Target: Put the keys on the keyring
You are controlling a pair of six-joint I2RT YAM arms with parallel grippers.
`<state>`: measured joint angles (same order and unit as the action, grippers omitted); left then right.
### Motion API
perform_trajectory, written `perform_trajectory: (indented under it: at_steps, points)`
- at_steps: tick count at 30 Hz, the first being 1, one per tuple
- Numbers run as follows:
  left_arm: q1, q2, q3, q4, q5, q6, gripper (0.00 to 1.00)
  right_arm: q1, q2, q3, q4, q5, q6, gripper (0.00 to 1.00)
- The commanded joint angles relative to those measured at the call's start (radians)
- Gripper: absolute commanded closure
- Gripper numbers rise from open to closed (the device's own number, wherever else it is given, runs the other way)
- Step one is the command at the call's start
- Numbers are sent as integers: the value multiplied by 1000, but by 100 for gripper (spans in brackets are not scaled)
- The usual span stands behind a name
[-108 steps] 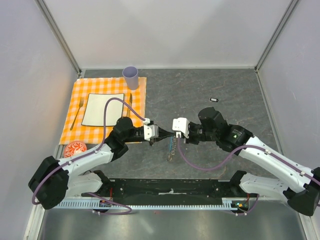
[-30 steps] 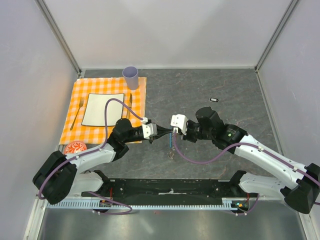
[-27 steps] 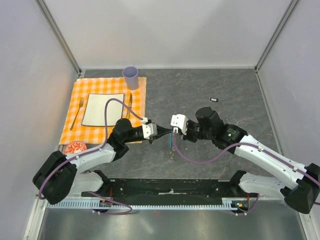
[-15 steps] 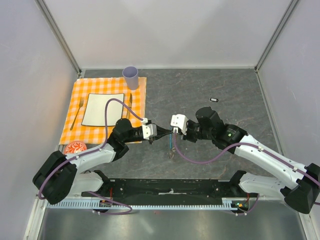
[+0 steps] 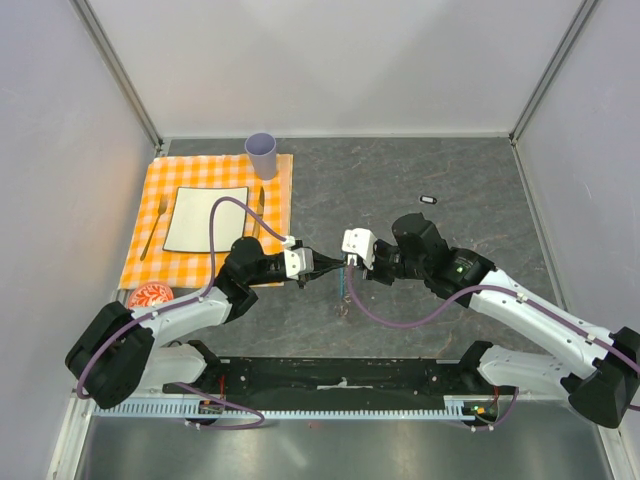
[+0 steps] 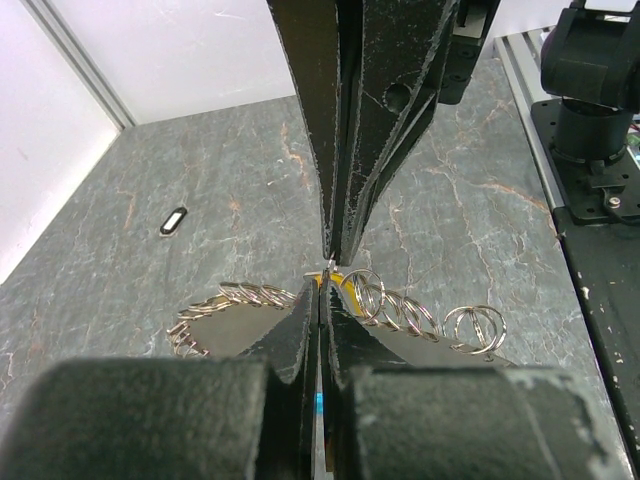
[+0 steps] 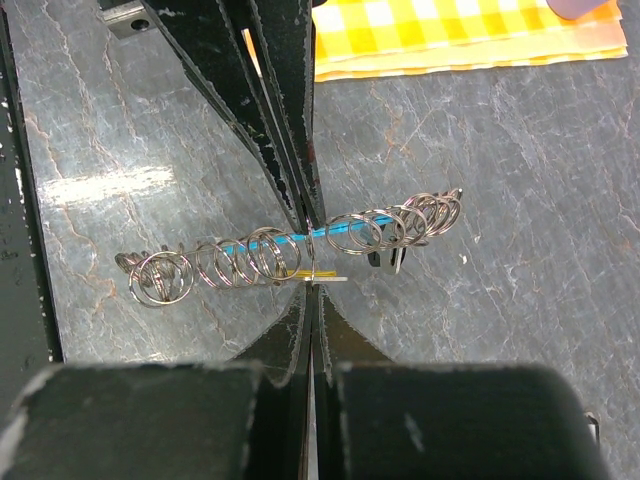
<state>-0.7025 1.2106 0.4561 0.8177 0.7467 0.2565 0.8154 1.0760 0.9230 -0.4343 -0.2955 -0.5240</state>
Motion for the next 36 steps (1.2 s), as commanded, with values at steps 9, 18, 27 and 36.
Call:
perform_trajectory:
  at_steps: [9, 18, 27, 36]
  points:
    - [1, -11, 27, 64, 62, -22, 98, -2, -36, 0, 46, -60, -8, 100]
    - [1, -19, 29, 58, 46, -20, 98, -2, -45, -6, 45, -82, -11, 100]
    - [3, -52, 3, 63, -27, -3, 98, -2, -44, -6, 16, -24, -10, 100]
    - [3, -52, -2, 77, -41, -8, 98, -2, -36, -4, 11, -24, -13, 100]
